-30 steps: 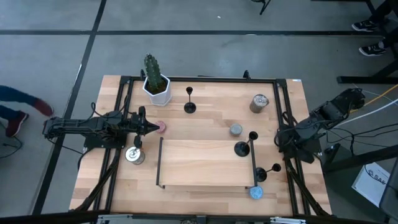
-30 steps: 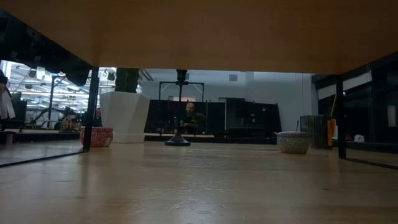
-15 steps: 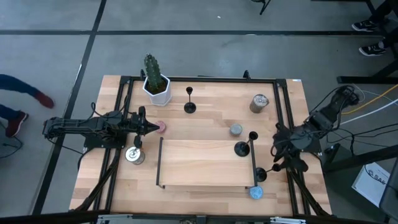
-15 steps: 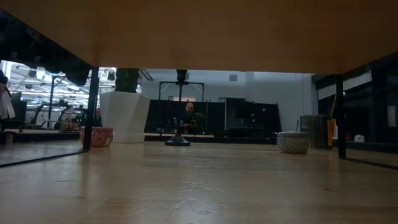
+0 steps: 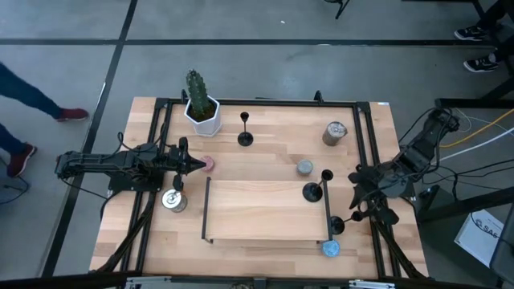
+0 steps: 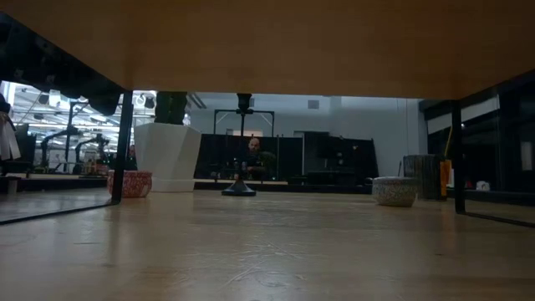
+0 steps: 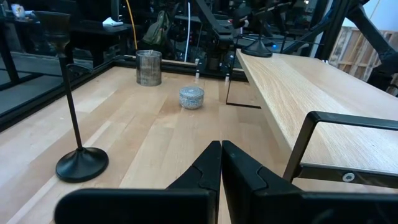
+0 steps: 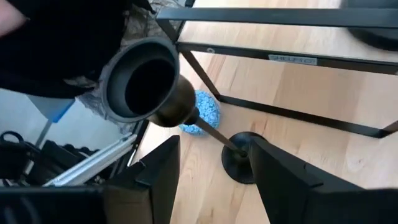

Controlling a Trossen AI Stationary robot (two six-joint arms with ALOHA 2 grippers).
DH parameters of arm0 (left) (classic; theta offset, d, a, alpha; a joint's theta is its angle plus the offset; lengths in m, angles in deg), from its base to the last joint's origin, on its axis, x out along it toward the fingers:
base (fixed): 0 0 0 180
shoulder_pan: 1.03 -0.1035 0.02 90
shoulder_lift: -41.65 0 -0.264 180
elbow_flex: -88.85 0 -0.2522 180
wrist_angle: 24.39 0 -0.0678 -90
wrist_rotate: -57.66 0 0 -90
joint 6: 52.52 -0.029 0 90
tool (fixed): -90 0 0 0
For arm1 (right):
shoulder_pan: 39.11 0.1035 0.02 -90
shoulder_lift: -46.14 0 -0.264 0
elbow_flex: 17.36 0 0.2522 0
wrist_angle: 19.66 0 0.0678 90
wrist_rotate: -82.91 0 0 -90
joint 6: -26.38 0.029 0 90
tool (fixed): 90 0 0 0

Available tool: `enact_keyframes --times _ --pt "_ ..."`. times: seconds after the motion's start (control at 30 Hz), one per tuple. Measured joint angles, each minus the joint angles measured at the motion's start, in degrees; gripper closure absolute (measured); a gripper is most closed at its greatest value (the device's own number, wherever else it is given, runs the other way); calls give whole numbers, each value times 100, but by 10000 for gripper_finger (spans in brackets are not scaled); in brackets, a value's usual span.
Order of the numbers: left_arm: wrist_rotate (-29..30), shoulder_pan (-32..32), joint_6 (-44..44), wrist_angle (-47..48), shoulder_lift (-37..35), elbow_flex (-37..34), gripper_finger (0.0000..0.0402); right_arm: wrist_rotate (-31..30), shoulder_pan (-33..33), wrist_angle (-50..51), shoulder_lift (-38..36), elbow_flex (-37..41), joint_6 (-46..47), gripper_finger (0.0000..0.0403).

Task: Pick & Place candle stick holders
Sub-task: Put the bottom black candle holder on the shelf

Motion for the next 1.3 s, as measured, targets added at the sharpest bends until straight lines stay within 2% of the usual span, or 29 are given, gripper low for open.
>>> enact_keyframes --times 0.1,0.53,0.73,0.9,1.17,1.3 --pt "1 1 0 -2 1 1 395 -12 85 -68 106 0 -92 208" --pt "0 -1 0 -2 -1 0 395 -755 465 -403 624 2 -304 208" --pt "2 1 0 -2 -1 1 395 -809 558 -691 655 2 -401 213" --pt "0 1 0 0 0 0 395 -898 588 -765 655 2 -404 252" --pt "0 1 0 -2 -1 1 395 -892 588 -821 655 2 -408 351" --pt "2 -1 0 0 -1 0 395 -882 587 -890 647 -15 -396 369"
